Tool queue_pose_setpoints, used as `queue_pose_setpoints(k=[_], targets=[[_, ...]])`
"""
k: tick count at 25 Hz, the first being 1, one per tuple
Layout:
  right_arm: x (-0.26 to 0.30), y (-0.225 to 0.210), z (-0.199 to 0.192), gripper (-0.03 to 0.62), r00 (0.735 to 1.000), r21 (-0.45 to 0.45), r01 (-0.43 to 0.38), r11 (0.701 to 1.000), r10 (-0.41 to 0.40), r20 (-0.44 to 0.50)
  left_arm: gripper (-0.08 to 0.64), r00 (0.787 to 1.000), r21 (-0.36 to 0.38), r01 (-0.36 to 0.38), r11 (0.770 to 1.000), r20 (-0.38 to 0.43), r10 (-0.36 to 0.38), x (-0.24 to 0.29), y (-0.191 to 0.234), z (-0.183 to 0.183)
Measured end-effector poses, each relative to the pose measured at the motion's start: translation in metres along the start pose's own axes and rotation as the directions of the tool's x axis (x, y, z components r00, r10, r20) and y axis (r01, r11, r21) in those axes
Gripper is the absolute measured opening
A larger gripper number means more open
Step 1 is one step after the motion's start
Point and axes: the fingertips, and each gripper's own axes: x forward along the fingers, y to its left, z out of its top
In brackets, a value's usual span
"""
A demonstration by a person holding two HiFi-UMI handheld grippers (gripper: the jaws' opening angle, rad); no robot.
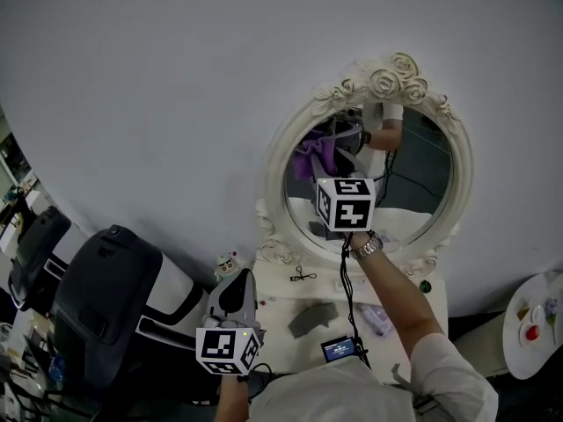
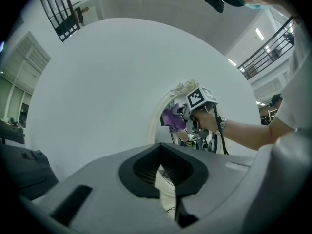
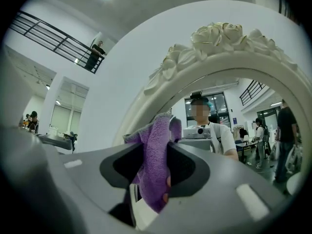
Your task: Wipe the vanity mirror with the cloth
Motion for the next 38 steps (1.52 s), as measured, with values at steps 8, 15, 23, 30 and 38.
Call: queue_pose_setpoints(k=[8,15,23,30,38], targets=[[-0.034,-0.057,-0.003,0.156,0.994,-0.008,0.108,0.994,-0.108,-0.002,0.003,0.990,0.014,0.138,0.990,-0.007,-0.138,0.023,-0.040,-0.002],[-0.081,-0.138,-0.010,0.158,0.962,-0.021,0.272,0.962,-0.272,-0.017,0.003,0.957,0.015,0.290,0.957,-0.016,-0.290,0.048,-0.091,-0.007],[-0.134,-0.220,-0.019,0.157,0.890,-0.018,0.454,0.891,-0.455,-0.029,0.003,0.921,0.010,0.389,0.921,-0.015,-0.389,0.059,-0.134,-0.013],[-0.158,-0.256,-0.025,0.156,0.841,-0.026,0.538,0.842,-0.539,-0.053,0.003,0.911,0.009,0.412,0.911,-0.010,-0.412,0.061,-0.146,-0.012],[-0.162,-0.259,-0.025,0.155,0.814,-0.025,0.579,0.815,-0.579,-0.045,0.003,0.923,-0.005,0.383,0.924,-0.020,-0.383,0.053,-0.137,-0.017]])
